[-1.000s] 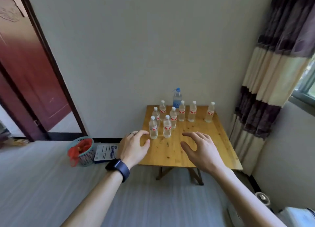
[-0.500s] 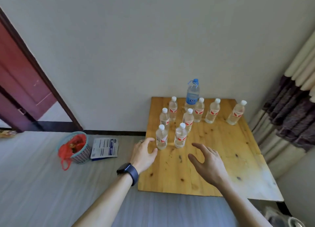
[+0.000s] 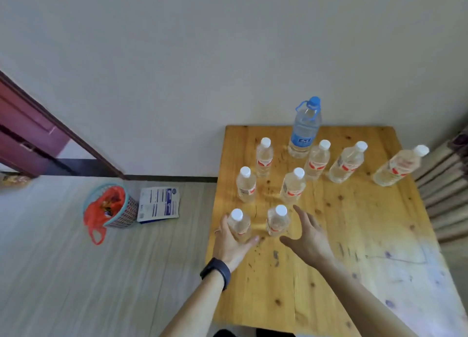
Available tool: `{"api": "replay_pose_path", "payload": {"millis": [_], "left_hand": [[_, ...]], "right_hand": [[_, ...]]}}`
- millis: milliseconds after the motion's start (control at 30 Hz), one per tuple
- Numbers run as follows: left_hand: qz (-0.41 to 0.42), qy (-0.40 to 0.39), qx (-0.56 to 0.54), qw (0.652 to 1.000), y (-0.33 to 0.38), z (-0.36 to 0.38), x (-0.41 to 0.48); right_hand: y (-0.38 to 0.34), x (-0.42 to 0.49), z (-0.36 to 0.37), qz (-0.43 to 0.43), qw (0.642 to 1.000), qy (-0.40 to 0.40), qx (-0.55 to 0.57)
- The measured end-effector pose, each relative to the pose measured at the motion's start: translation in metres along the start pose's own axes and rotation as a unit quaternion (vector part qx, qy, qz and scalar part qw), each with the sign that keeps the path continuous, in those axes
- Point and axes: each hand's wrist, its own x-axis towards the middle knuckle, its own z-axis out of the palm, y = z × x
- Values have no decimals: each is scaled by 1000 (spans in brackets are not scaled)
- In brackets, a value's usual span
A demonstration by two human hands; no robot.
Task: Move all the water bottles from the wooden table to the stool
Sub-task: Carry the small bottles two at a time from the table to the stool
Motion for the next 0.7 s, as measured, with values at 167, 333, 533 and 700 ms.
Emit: {"api": "replay_pose_path", "payload": {"millis": [167,333,533,700], "left_hand": [[-18,74,-38,996,-2,24,36],[6,99,-17,995,-7,34,69],[41,58,56,996,-21,18,79],[52,11,112,992,-16,5,84]], "right_hand": [[-1,49,14,-53,995,-57,58],[-1,85,26,-60,994,-80,52],[4,78,44,-23,996,-29,77],[-5,72,56,8,997,-11,79]]}}
